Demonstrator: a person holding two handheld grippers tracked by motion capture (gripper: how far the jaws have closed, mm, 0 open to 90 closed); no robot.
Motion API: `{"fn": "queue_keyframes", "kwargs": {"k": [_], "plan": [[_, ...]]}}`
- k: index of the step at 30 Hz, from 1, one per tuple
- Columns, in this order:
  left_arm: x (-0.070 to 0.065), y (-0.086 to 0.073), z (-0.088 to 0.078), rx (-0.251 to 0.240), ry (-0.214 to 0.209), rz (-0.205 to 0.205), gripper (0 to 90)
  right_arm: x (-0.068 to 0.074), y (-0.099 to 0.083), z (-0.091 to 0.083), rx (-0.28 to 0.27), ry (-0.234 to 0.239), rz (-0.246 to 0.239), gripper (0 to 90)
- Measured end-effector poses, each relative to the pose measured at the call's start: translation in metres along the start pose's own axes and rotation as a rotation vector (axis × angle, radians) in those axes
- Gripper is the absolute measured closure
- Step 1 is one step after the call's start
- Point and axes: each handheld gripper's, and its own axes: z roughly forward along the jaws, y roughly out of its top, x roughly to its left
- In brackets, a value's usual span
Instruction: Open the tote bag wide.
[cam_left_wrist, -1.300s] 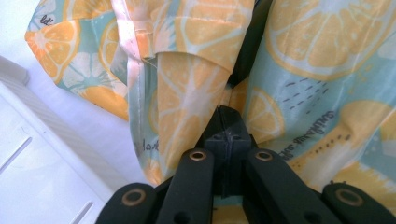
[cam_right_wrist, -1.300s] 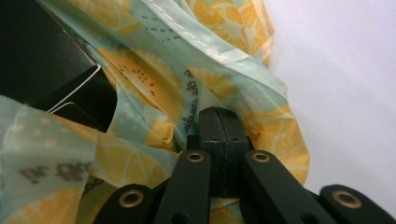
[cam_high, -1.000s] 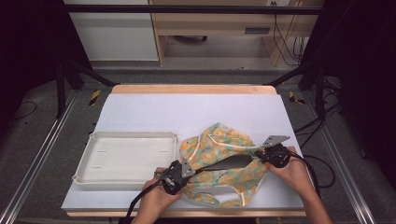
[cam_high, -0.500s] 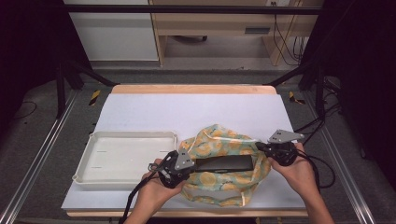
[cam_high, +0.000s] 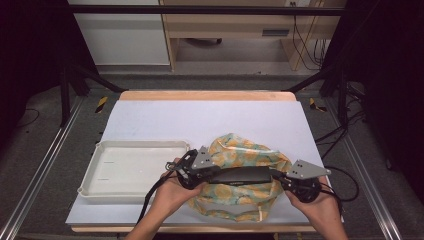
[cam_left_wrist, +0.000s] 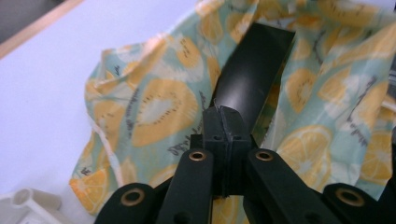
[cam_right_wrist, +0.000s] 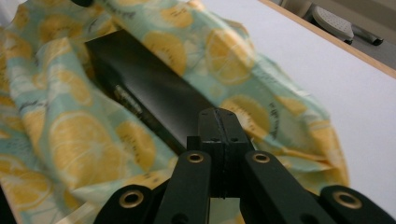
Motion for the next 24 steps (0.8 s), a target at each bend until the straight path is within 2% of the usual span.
{"fn": "queue_keyframes", "kwargs": {"k": [3, 4, 7, 10, 11, 14, 20, 24], "plan": [[0.006, -0.004, 0.012, 0.067, 0.068, 0.025, 90.0, 0.009, -0.006, -0.001, 0.002, 0.01, -0.011, 90.0], [0.01, -0.005, 0.015, 0.068, 0.092, 0.016, 90.0, 0.012, -0.008, -0.001, 0.005, 0.011, -0.014, 90.0], [0.022, -0.008, 0.023, 0.053, 0.12, -0.029, 90.0, 0.017, -0.015, -0.001, 0.028, 0.011, -0.018, 90.0], [0.031, -0.01, 0.033, 0.069, 0.138, -0.059, 90.0, 0.02, -0.025, 0.003, 0.048, 0.012, -0.014, 90.0], [0.033, -0.011, 0.037, 0.074, 0.159, -0.074, 90.0, 0.02, -0.028, 0.004, 0.055, 0.009, -0.016, 90.0], [0.038, -0.013, 0.043, 0.08, 0.17, -0.109, 90.0, 0.018, -0.039, 0.008, 0.071, 0.008, 0.001, 90.0], [0.042, -0.016, 0.057, 0.149, 0.178, -0.126, 90.0, 0.01, -0.06, 0.019, 0.132, -0.005, 0.042, 90.0], [0.047, -0.02, 0.065, 0.205, 0.183, -0.124, 90.0, 0.005, -0.065, 0.021, 0.168, -0.003, 0.057, 90.0]]}}
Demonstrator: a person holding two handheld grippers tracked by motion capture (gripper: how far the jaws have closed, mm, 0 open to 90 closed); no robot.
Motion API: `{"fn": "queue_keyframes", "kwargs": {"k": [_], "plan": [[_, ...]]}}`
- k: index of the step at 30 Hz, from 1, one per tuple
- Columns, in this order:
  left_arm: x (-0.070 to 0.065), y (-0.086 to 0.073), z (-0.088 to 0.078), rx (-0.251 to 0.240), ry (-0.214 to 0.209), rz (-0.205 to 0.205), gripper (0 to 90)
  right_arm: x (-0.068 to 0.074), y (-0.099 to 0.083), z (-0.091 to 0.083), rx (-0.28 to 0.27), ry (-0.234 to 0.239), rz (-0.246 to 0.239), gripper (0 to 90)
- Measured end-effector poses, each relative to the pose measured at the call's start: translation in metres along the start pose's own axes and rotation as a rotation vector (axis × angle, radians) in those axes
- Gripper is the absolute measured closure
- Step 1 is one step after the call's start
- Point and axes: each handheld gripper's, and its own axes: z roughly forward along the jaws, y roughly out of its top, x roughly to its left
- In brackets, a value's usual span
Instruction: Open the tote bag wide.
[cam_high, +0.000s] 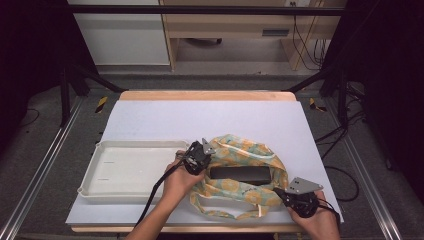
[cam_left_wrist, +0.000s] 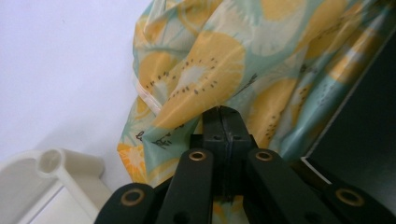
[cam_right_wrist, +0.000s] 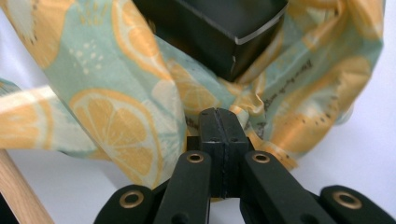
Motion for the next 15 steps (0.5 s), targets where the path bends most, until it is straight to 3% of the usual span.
{"fn": "queue_keyframes", "kwargs": {"k": [3, 15], "plan": [[0.003, -0.001, 0.006, 0.027, 0.001, -0.003, 90.0, 0.001, -0.003, 0.004, 0.04, 0.015, -0.003, 90.0], [0.015, 0.005, 0.02, 0.075, 0.018, 0.007, 90.0, 0.005, -0.001, 0.005, 0.058, 0.048, -0.006, 90.0]]}}
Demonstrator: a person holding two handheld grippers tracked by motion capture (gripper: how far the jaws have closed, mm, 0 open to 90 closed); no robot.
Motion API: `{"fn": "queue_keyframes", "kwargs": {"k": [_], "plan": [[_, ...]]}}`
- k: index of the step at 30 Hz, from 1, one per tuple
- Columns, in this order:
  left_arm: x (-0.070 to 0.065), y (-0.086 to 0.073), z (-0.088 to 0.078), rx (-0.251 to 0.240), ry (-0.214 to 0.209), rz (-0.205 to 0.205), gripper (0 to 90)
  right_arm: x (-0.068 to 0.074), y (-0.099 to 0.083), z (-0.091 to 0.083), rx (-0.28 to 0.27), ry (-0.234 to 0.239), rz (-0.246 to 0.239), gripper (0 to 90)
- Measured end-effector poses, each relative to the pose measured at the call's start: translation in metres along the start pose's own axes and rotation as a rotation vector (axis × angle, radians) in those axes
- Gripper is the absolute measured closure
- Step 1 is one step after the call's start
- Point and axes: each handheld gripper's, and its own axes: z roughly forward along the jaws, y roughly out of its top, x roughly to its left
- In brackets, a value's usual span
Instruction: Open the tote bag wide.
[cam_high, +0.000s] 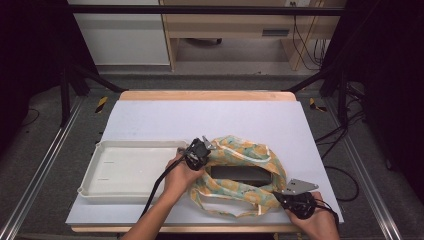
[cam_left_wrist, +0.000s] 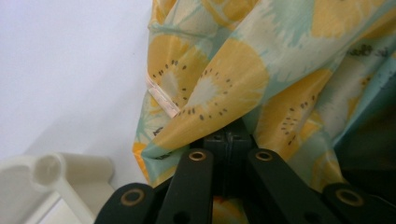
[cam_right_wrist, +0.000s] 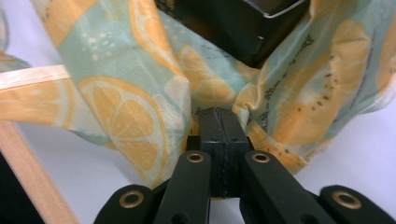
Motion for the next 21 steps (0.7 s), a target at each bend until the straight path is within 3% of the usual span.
{"fn": "queue_keyframes", "kwargs": {"k": [2, 10, 14, 21], "plan": [[0.003, 0.004, 0.002, 0.011, 0.005, 0.006, 90.0, 0.003, 0.001, 0.0, 0.002, 0.021, -0.01, 90.0], [0.009, 0.009, 0.006, 0.014, 0.0, 0.002, 90.0, 0.006, 0.001, 0.0, 0.002, 0.032, -0.015, 90.0], [0.001, 0.009, -0.016, -0.042, 0.001, 0.028, 90.0, 0.009, 0.001, 0.0, 0.0, 0.02, -0.041, 90.0], [-0.016, 0.003, -0.064, -0.161, -0.04, 0.05, 88.8, 0.007, 0.003, -0.002, -0.007, 0.016, -0.04, 90.0]]}}
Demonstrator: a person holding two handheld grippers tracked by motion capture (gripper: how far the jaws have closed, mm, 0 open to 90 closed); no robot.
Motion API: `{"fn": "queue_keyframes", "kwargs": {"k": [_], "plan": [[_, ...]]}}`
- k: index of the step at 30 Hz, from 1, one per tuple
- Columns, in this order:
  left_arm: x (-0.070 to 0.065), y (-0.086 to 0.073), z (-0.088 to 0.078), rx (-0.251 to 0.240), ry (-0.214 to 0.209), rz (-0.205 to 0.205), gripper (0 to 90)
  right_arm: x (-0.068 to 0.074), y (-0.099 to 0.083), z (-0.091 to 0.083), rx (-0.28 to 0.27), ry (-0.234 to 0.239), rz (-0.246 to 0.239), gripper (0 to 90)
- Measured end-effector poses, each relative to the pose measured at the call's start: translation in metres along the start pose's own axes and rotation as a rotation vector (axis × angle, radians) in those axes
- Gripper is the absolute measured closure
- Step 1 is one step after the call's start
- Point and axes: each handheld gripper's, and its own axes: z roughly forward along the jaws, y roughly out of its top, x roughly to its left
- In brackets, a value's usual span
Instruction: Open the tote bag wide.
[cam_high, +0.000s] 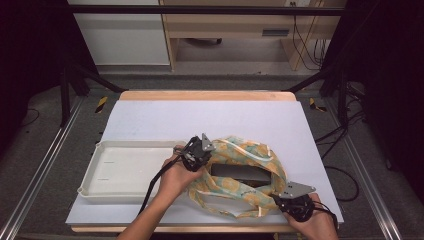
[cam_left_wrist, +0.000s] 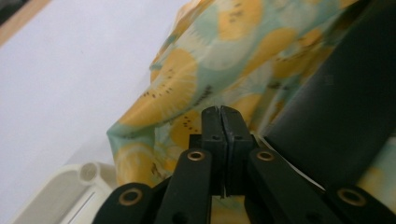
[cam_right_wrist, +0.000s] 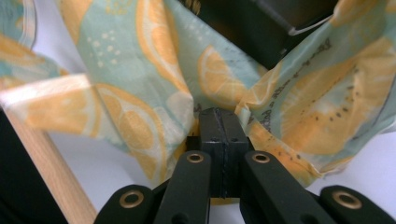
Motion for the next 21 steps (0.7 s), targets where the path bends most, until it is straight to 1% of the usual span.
{"fn": "queue_keyframes", "kwargs": {"k": [2, 3, 5, 6, 8, 9, 10, 11, 13, 14, 15, 16, 17, 19, 21], "plan": [[-0.007, 0.002, -0.015, -0.026, -0.012, 0.016, 88.5, -0.002, 0.005, -0.005, -0.024, -0.009, 0.004, 90.0], [-0.011, 0.002, -0.023, -0.045, -0.025, 0.022, 88.6, -0.004, 0.009, -0.009, -0.036, -0.013, 0.002, 90.0], [-0.018, 0.0, -0.031, -0.084, -0.074, 0.012, 88.6, -0.006, 0.018, -0.016, -0.056, -0.025, -0.007, 90.0], [-0.024, -0.002, -0.031, -0.086, -0.095, 0.023, 88.6, -0.007, 0.023, -0.02, -0.065, -0.033, -0.012, 90.0], [-0.038, -0.007, -0.027, -0.077, -0.111, 0.046, 88.6, -0.01, 0.034, -0.026, -0.104, -0.039, -0.023, 90.0], [-0.046, -0.011, -0.023, -0.063, -0.127, 0.059, 88.6, -0.012, 0.039, -0.028, -0.116, -0.051, -0.03, 90.0], [-0.05, -0.014, -0.022, -0.057, -0.13, 0.064, 88.6, -0.014, 0.045, -0.029, -0.129, -0.065, -0.032, 90.0], [-0.057, -0.02, -0.019, -0.045, -0.142, 0.075, 88.8, -0.016, 0.049, -0.03, -0.134, -0.069, -0.032, 90.0], [-0.065, -0.03, -0.016, -0.022, -0.154, 0.087, 88.9, -0.022, 0.058, -0.031, -0.14, -0.081, -0.033, 90.0], [-0.068, -0.035, -0.013, -0.009, -0.155, 0.094, 88.9, -0.025, 0.061, -0.029, -0.134, -0.083, -0.036, 90.0], [-0.069, -0.038, -0.011, 0.007, -0.142, 0.102, 89.0, -0.028, 0.062, -0.027, -0.123, -0.082, -0.035, 90.0], [-0.07, -0.041, -0.009, 0.011, -0.14, 0.102, 89.0, -0.031, 0.063, -0.023, -0.111, -0.084, -0.037, 90.0], [-0.07, -0.044, -0.006, 0.016, -0.145, 0.093, 88.9, -0.033, 0.064, -0.02, -0.103, -0.089, -0.036, 90.0], [-0.07, -0.05, -0.002, 0.026, -0.14, 0.083, 89.0, -0.041, 0.063, -0.013, -0.081, -0.109, -0.031, 90.0], [-0.071, -0.055, 0.002, 0.033, -0.145, 0.073, 89.0, -0.048, 0.06, -0.008, -0.073, -0.117, -0.014, 90.0]]}}
